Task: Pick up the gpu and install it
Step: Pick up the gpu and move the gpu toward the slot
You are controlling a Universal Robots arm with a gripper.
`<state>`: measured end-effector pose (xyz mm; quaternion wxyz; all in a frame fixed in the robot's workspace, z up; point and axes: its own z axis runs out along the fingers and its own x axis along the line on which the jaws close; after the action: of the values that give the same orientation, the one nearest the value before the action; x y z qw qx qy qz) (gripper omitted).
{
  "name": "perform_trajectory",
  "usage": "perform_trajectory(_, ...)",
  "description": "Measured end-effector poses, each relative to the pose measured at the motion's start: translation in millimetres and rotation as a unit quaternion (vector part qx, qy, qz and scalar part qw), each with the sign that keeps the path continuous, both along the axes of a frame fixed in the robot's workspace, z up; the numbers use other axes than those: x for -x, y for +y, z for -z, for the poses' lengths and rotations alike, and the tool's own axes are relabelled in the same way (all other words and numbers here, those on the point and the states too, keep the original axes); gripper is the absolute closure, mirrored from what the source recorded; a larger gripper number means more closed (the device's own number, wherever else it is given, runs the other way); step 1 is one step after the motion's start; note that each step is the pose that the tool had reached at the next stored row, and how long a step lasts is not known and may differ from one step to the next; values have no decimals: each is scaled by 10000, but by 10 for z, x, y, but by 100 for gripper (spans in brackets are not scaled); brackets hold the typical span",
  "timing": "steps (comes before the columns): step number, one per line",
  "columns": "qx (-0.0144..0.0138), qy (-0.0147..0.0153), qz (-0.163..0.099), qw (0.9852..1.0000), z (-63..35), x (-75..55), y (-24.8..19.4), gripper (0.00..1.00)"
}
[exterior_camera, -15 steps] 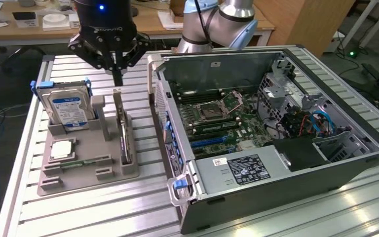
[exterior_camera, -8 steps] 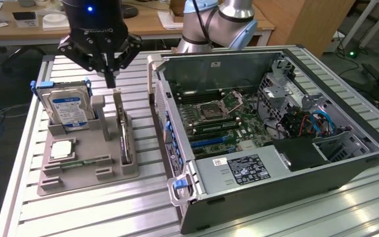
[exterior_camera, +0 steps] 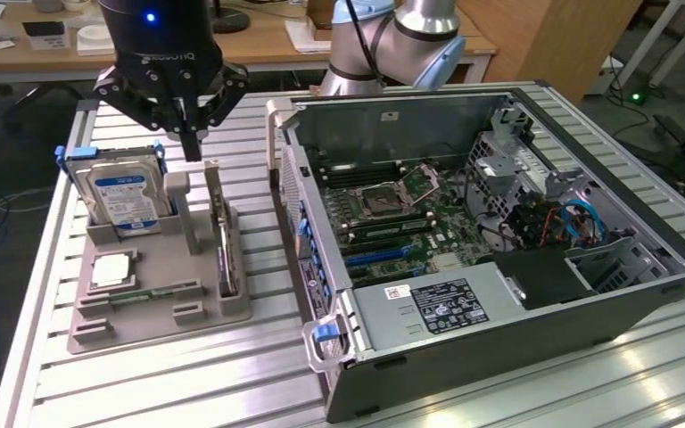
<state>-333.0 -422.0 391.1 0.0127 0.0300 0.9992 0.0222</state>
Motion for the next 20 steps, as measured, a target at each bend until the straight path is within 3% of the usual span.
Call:
perform_trajectory(11,0,0,0,10000,0,0,0,89)
perform_trajectory(14,0,0,0,10000,0,0,0,71)
perform_trajectory(16,0,0,0,10000,0,0,0,71)
perform_trajectory(19,0,0,0,10000,0,0,0,53)
perform_trajectory(20,0,0,0,10000,0,0,0,53)
